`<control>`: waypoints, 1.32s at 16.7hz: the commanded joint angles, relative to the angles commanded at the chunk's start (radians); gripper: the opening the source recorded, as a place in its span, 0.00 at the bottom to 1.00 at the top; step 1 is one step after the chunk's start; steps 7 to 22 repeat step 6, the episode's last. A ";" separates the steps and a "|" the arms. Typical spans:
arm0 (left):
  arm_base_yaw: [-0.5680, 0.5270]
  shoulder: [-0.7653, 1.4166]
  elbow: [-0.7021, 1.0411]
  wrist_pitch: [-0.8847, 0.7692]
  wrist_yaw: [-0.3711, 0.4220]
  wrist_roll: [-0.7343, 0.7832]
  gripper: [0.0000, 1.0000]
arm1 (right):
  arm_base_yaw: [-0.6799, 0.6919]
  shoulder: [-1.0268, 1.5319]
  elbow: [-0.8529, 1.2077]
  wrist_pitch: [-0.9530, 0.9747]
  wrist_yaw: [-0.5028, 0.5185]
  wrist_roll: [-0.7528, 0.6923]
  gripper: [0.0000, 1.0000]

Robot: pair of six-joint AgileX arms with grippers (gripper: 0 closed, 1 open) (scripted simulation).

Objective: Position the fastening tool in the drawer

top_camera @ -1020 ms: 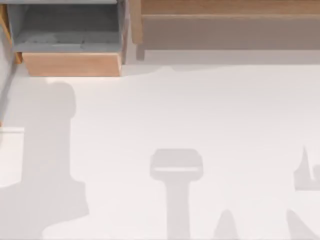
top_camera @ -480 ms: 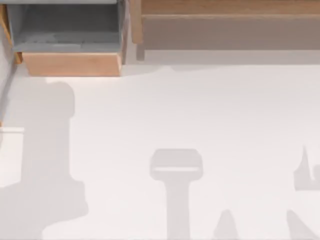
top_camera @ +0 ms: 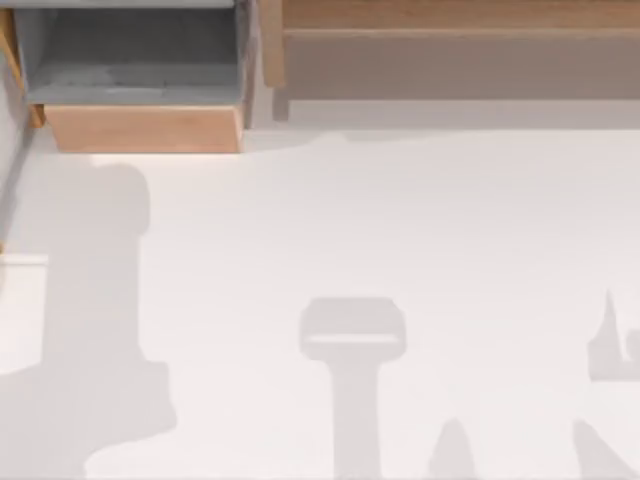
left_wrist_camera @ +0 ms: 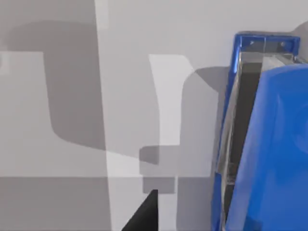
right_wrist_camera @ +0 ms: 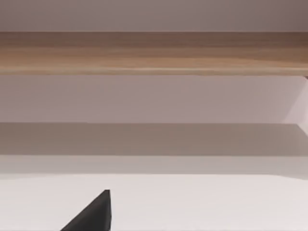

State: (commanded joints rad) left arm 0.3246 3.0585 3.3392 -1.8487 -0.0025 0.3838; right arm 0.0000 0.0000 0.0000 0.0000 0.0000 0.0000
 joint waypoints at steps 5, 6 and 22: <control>0.000 0.000 0.000 0.000 0.000 0.000 1.00 | 0.000 0.000 0.000 0.000 0.000 0.000 1.00; 0.000 0.000 0.000 0.000 0.000 0.000 1.00 | 0.000 0.000 0.000 0.000 0.000 0.000 1.00; 0.000 0.000 0.000 0.000 0.000 0.000 1.00 | 0.000 0.000 0.000 0.000 0.000 0.000 1.00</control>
